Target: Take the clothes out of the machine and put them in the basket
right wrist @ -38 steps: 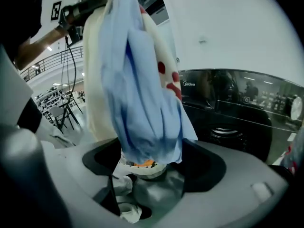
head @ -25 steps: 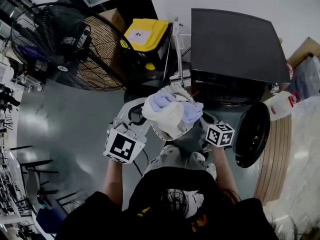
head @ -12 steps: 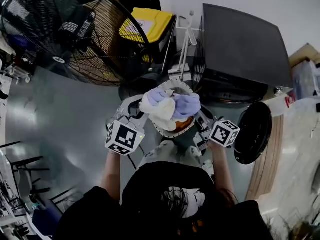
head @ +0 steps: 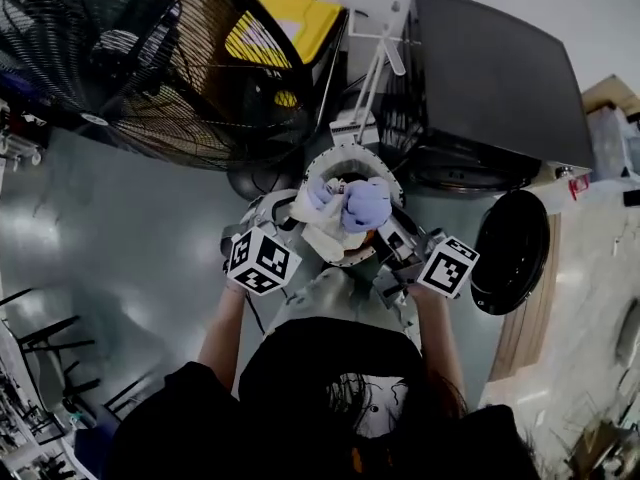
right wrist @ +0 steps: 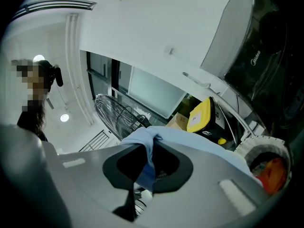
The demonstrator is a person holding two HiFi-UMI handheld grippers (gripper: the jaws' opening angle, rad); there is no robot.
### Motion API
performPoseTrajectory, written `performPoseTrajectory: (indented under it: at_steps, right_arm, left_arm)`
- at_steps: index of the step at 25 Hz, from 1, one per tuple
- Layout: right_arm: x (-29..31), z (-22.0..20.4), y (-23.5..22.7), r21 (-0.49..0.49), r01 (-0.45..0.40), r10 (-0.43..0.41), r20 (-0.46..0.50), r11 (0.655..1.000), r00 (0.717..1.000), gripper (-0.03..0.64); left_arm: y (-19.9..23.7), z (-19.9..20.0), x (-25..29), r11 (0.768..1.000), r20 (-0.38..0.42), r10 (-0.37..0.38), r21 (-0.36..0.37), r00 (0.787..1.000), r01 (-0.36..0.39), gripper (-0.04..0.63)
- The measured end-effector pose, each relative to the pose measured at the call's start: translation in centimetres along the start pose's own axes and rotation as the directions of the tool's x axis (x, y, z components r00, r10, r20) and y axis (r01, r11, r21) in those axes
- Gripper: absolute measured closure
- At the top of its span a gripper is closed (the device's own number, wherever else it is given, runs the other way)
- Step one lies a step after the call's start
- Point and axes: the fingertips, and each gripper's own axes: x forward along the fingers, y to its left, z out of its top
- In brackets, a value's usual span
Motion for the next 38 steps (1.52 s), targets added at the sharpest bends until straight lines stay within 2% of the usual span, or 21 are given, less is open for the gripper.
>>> performPoseTrajectory:
  at_steps: [3,8,13,19,25,27,29,32,34,35,36,38]
  right_arm:
    - [0.8,-1.0,-0.7,0.021,0.012,-0.012,-0.015,1.000,1.000,0.574]
    - [1.3,-3.9,-5.3,0.034,0.112,-0.109,-0.075,0.993,0.991,0.574]
    - [0.2,-7.5,-11.7,0.017,0.252,-0.247,-0.154,0.968,0.957,0.574]
    - [-2.3,-12.2,-18.7,-0.007,0.402,-0.392,-0.239,0.915,0.888,0.574]
    - [-4.5,-15.8,-24.5,-0.051,0.491,-0.482,-0.307,0.870,0.821,0.572]
    - [-5.0,-17.2,-25.9,-0.061,0.508,-0.498,-0.330,0.859,0.802,0.572]
    - [-5.6,-18.8,-27.1,-0.085,0.527,-0.520,-0.356,0.846,0.777,0.571]
    - [-6.8,-20.9,-29.5,-0.145,0.583,-0.590,-0.377,0.799,0.714,0.542]
    - [-7.4,-22.1,-30.8,-0.158,0.616,-0.621,-0.395,0.772,0.677,0.455]
    - [-7.6,-22.5,-31.0,-0.151,0.618,-0.618,-0.403,0.772,0.674,0.392]
    - [-7.6,-22.8,-31.0,-0.137,0.612,-0.607,-0.407,0.779,0.683,0.338]
    - [-7.4,-22.9,-30.5,-0.106,0.596,-0.583,-0.396,0.796,0.709,0.325]
  left_arm:
    - [-1.0,-1.9,2.5,0.999,-0.018,-0.043,-0.025,0.999,0.043,0.526]
    - [-2.8,-5.5,7.4,0.992,-0.064,-0.116,-0.054,0.991,0.112,0.526]
    - [-5.8,-9.6,11.7,0.978,-0.163,-0.209,-0.050,0.964,0.203,0.526]
    - [-10.0,-14.4,15.3,0.951,-0.282,-0.308,-0.055,0.909,0.305,0.526]
    - [-13.4,-17.3,19.0,0.914,-0.331,-0.401,-0.078,0.854,0.398,0.521]
    - [-14.7,-18.1,19.7,0.893,-0.338,-0.445,-0.094,0.829,0.440,0.488]
    - [-16.2,-19.3,19.8,0.867,-0.357,-0.491,-0.108,0.795,0.487,0.406]
    - [-17.4,-20.9,19.8,0.840,-0.391,-0.530,-0.119,0.752,0.530,0.355]
    - [-17.5,-21.2,19.6,0.835,-0.386,-0.539,-0.129,0.749,0.535,0.351]
    - [-17.3,-21.2,19.5,0.838,-0.377,-0.537,-0.138,0.755,0.527,0.351]
    - [-17.1,-21.1,19.4,0.843,-0.368,-0.532,-0.150,0.762,0.516,0.351]
    - [-16.4,-21.0,19.1,0.855,-0.354,-0.517,-0.167,0.779,0.492,0.351]
